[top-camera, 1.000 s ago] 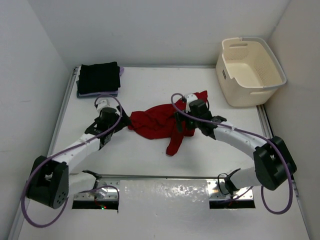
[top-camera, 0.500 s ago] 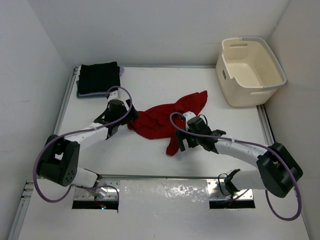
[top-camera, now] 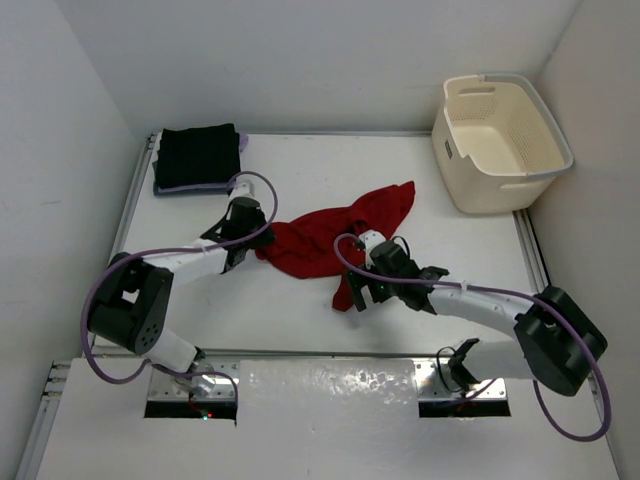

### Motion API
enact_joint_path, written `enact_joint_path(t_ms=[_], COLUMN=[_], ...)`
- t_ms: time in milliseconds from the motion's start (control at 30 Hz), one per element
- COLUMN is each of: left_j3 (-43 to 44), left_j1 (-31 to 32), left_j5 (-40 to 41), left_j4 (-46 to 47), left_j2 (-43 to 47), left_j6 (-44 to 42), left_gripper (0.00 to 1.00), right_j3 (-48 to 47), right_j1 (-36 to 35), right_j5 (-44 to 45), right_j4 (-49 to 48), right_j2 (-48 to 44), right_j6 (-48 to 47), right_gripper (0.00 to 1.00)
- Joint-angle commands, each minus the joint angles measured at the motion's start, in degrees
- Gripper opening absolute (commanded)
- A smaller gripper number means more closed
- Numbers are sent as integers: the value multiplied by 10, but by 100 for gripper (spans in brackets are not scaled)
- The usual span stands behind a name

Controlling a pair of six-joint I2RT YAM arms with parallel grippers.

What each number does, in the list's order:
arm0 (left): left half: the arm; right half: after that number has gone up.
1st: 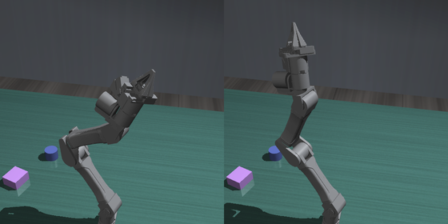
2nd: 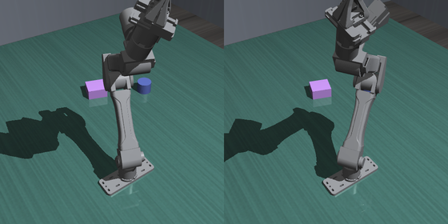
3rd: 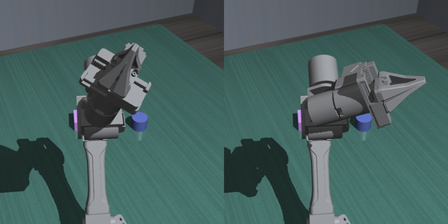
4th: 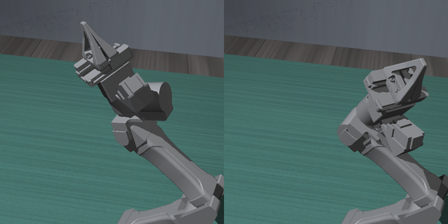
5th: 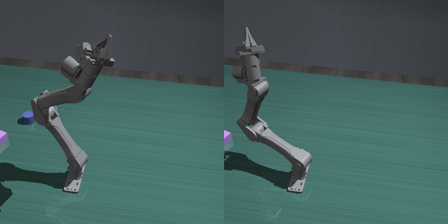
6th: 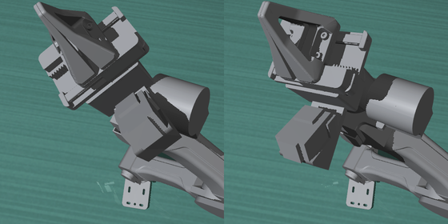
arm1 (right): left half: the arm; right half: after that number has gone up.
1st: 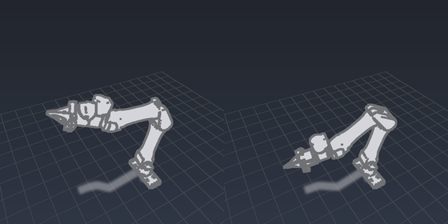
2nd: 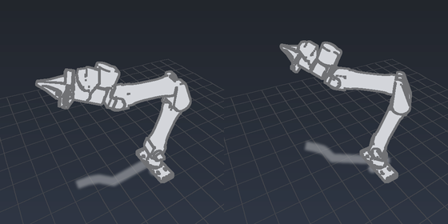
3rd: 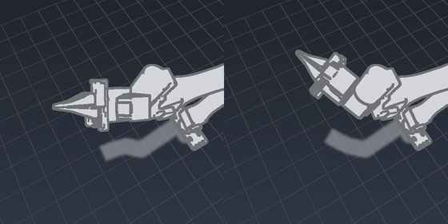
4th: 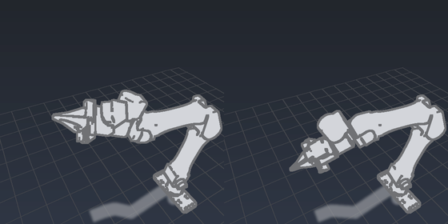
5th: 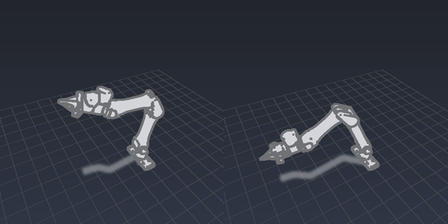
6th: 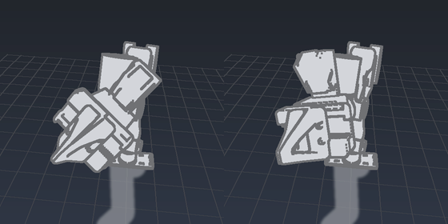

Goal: Fold and stack the t-shirts
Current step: Flatten out the tshirt

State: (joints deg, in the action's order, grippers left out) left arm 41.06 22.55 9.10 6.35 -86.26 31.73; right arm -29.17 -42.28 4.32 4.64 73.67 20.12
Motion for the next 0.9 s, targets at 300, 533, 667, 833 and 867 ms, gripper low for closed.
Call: enact_joint_path(t_ms=[300,533,667,833,867], left_j3=[-4,-18,-13,-4,21], left_j1=[14,14,14,14,14], left_j5=[14,24,56,78,106], left_j4=[40,57,70,114,107], left_j2=[108,178,211,241,245], left_j6=[-18,-22,-32,-46,-47], left_gripper=[0,0,0,0,0], right_j3=[-72,-97,-85,-102,-123], right_j1=[-113,-116,-116,-105,-89], right_j5=[82,219,304,499,516], right_j4=[-81,-84,-21,-17,-17], right_j2=[89,172,104,-19,-46], right_j6=[-2,87,99,-1,-14], right_gripper=[99,92,15,0,0])
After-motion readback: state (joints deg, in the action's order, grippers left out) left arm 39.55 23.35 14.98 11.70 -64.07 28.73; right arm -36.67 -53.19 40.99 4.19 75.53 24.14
